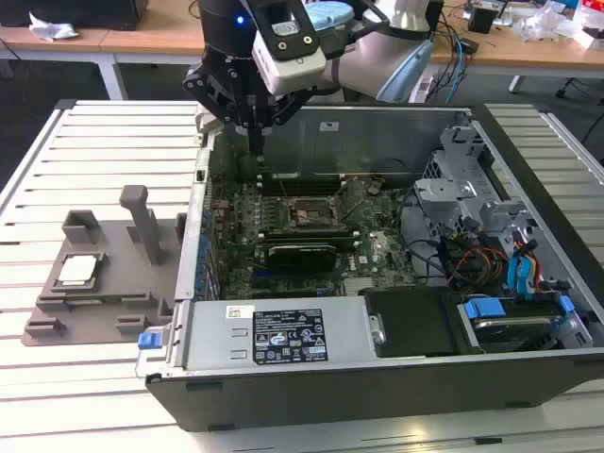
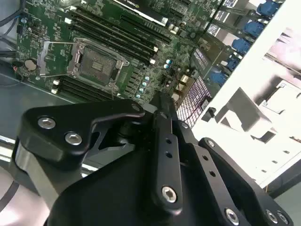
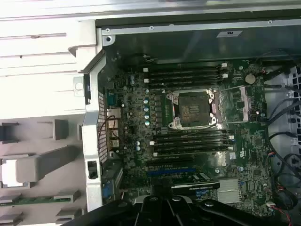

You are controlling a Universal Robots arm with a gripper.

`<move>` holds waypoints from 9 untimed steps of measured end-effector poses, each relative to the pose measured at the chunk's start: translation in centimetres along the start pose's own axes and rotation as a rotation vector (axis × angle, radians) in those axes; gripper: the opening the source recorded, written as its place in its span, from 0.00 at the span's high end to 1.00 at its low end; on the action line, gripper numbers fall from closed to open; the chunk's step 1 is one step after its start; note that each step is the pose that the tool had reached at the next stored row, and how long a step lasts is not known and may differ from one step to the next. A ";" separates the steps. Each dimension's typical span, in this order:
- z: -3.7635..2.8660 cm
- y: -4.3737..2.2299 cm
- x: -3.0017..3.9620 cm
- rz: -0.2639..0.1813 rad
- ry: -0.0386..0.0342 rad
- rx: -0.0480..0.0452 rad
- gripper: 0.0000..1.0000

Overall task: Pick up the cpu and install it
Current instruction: 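Reach for the cpu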

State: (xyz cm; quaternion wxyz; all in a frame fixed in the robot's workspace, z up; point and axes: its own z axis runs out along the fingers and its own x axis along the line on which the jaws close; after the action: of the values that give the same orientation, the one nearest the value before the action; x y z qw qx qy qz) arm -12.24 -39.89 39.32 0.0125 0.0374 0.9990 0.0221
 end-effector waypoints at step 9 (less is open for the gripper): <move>-0.07 -0.19 2.49 0.000 0.0001 0.0002 0.89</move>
State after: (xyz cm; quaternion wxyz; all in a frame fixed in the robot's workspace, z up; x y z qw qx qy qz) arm -14.74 -39.89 39.33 0.0125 0.0374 0.9990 0.0220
